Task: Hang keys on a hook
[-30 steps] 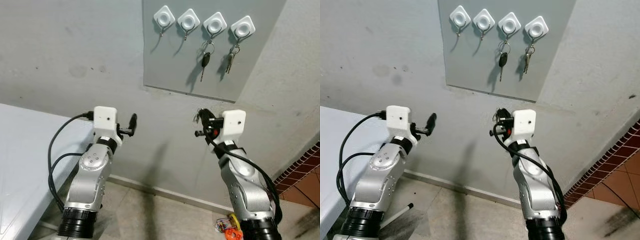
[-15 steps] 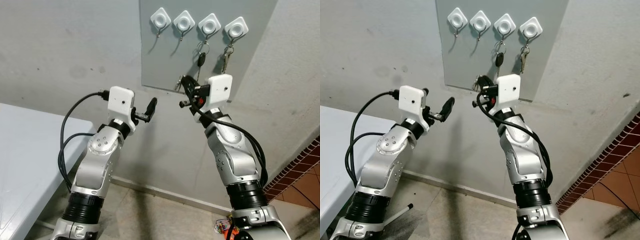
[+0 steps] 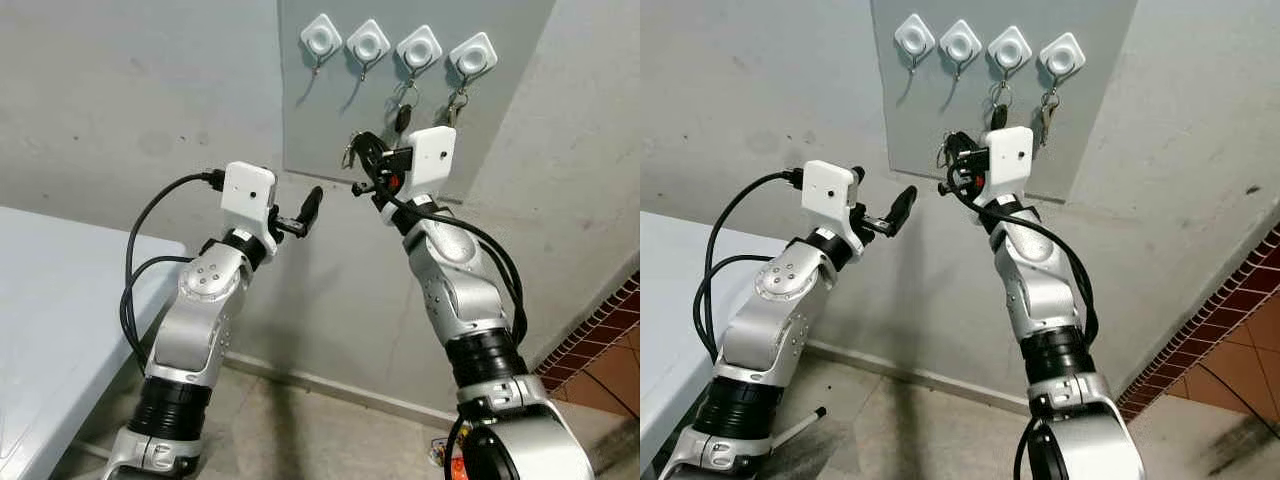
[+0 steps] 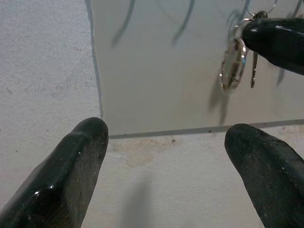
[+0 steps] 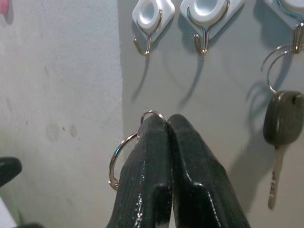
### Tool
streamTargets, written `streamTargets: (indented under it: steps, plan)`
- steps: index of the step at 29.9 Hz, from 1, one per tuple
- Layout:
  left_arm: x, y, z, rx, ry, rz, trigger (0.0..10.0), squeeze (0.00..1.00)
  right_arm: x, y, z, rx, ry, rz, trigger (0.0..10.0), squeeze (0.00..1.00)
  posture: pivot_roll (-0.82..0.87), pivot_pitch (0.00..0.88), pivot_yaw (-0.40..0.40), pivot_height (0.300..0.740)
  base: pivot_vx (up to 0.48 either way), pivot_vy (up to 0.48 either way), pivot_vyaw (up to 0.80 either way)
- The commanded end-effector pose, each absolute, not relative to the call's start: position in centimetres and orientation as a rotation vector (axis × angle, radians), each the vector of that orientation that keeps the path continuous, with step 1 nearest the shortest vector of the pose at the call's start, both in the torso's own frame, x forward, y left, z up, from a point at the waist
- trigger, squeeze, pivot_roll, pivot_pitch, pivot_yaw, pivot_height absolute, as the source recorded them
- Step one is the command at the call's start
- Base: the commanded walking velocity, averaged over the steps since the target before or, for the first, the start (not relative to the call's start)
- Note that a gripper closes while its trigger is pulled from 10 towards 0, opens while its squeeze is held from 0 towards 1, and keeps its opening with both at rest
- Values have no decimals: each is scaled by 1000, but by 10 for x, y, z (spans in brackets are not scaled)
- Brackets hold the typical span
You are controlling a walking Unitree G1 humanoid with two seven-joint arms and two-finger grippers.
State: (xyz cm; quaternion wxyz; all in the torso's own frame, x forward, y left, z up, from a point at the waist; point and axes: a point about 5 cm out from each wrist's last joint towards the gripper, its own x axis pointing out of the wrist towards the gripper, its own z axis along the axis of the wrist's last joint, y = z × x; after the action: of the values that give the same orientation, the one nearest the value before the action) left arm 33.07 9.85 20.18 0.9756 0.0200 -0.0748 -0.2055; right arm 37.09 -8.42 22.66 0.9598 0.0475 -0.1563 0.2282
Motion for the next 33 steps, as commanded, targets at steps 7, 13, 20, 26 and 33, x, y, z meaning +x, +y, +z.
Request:
streamTargets:
  steps: [7, 13, 20, 26, 33]
  plan:
    - [329, 89, 222, 35, -204, -460, 10000, 0, 386, -87, 257, 149, -380, 443, 10000, 0, -5, 26, -5, 732, 0, 0, 0]
    - [329, 87, 225, 31, -205, -466, 10000, 0, 392, -85, 266, 169, -386, 428, 10000, 0, -4, 33, -8, 732, 0, 0, 0]
    - [327, 86, 225, 27, -200, -467, 10000, 0, 398, -84, 275, 199, -375, 392, 10000, 0, 0, 34, -13, 732, 0, 0, 0]
    - [327, 87, 225, 20, -196, -459, 10000, 0, 402, -81, 279, 224, -355, 376, 10000, 0, 5, 33, -16, 732, 0, 0, 0]
    - [326, 87, 225, 19, -195, -457, 10000, 0, 403, -77, 282, 234, -356, 385, 10000, 0, 7, 30, -17, 732, 0, 0, 0]
